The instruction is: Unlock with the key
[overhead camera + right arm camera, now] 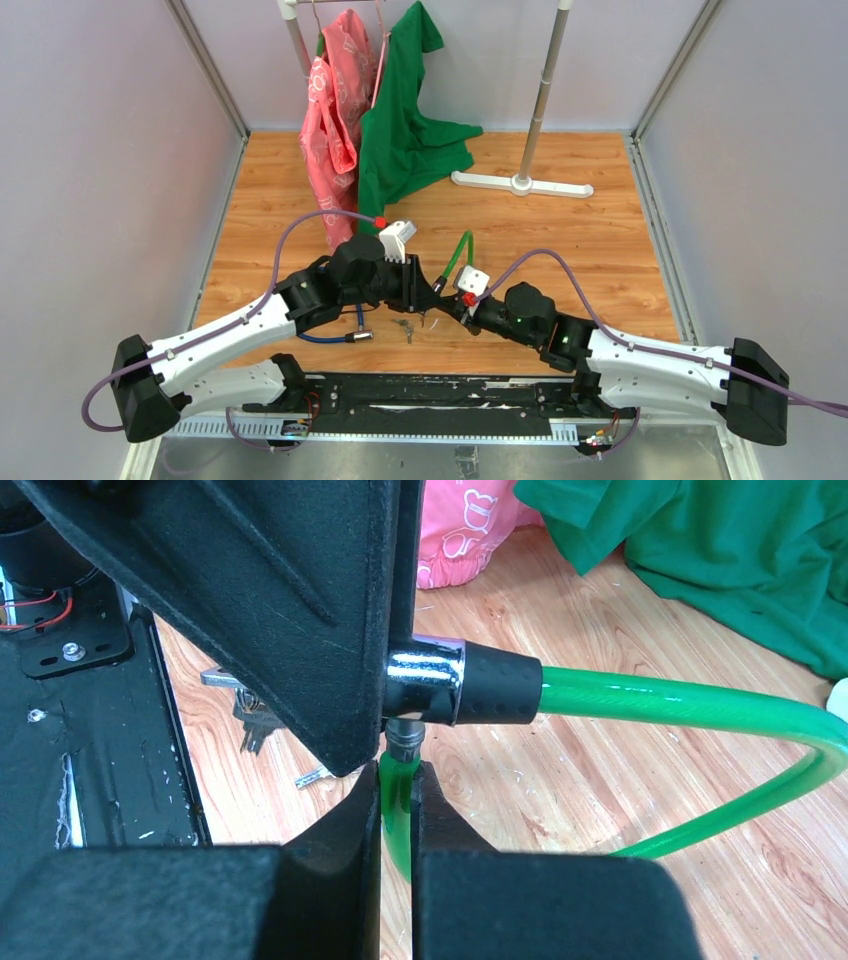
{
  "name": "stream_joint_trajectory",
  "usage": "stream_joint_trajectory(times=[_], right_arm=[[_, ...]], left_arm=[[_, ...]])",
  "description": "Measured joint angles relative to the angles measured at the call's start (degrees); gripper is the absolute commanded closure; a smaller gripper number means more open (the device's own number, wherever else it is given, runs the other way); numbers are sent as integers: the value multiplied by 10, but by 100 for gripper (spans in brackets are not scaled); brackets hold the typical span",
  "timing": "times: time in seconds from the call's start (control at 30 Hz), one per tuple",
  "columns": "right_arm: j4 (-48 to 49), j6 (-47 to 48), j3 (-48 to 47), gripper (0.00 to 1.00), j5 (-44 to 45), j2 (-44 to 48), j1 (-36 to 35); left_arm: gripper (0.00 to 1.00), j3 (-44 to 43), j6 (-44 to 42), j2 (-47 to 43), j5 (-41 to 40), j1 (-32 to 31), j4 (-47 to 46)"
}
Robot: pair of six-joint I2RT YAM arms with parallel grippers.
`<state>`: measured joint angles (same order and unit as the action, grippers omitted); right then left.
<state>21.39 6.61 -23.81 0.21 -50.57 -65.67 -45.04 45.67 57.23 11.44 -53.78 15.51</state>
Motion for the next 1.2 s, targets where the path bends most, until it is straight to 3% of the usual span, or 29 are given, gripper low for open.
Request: stream_joint_trajectory(times=[0.8, 1.2], right_arm=[[-101, -28, -11, 100, 71, 21, -6], [-238, -42, -56, 100, 79, 83, -8]], left_arm=[[100, -51, -28, 0, -44, 0, 11], [100, 0, -57, -35, -89, 0, 13]])
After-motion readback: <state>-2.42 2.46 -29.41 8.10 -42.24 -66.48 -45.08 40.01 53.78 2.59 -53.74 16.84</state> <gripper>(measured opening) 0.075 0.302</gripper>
